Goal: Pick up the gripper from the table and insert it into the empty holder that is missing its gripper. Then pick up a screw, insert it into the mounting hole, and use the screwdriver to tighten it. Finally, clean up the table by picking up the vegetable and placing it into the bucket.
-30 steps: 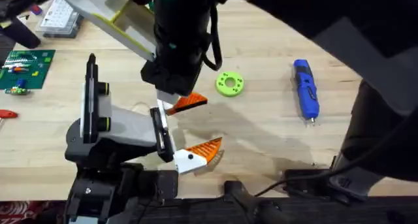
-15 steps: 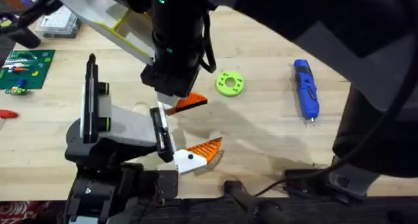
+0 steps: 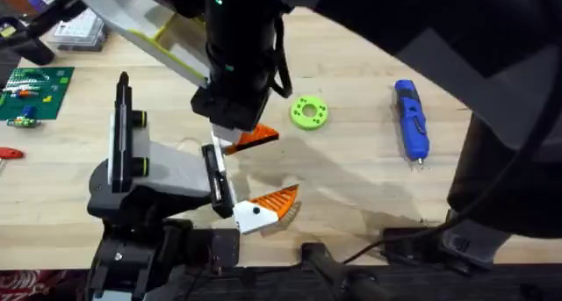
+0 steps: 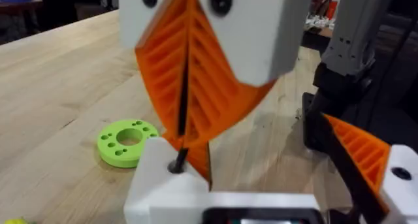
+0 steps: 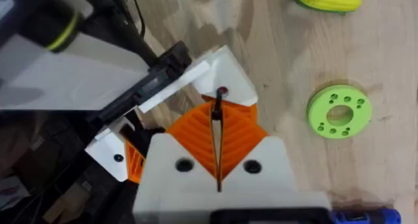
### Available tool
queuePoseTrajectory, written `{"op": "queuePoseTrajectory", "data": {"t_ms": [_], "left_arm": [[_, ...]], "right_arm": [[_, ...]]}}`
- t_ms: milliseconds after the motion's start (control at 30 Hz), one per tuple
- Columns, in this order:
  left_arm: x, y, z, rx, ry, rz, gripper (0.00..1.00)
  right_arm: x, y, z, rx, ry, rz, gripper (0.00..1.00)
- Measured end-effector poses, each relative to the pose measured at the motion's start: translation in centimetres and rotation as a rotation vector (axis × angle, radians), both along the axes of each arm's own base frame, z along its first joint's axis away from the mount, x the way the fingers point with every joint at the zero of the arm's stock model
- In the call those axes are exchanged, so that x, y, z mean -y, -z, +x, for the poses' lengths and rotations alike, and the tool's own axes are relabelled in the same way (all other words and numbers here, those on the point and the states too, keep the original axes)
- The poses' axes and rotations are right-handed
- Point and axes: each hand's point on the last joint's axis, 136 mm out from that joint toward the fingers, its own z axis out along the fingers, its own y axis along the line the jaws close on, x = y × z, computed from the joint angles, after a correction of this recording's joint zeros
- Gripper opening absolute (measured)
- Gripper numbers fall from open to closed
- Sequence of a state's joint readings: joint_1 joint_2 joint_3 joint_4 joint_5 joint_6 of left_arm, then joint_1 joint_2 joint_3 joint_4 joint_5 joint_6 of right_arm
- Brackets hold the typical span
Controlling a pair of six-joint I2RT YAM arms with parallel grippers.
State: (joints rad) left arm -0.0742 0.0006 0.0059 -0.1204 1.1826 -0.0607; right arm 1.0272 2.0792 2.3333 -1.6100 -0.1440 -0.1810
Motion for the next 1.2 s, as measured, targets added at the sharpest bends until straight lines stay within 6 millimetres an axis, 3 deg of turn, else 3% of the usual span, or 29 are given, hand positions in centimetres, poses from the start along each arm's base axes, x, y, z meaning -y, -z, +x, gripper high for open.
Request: {"op": "queuePoseTrajectory", "data": {"t_ms": [1200], "left_arm": [[0.00, 0.01, 0.01, -0.004, -0.001, -0.001, 0.983]], "right_arm": [[-0.23, 0.81, 0.04, -0.014, -0.001, -0.017, 0.004]]}}
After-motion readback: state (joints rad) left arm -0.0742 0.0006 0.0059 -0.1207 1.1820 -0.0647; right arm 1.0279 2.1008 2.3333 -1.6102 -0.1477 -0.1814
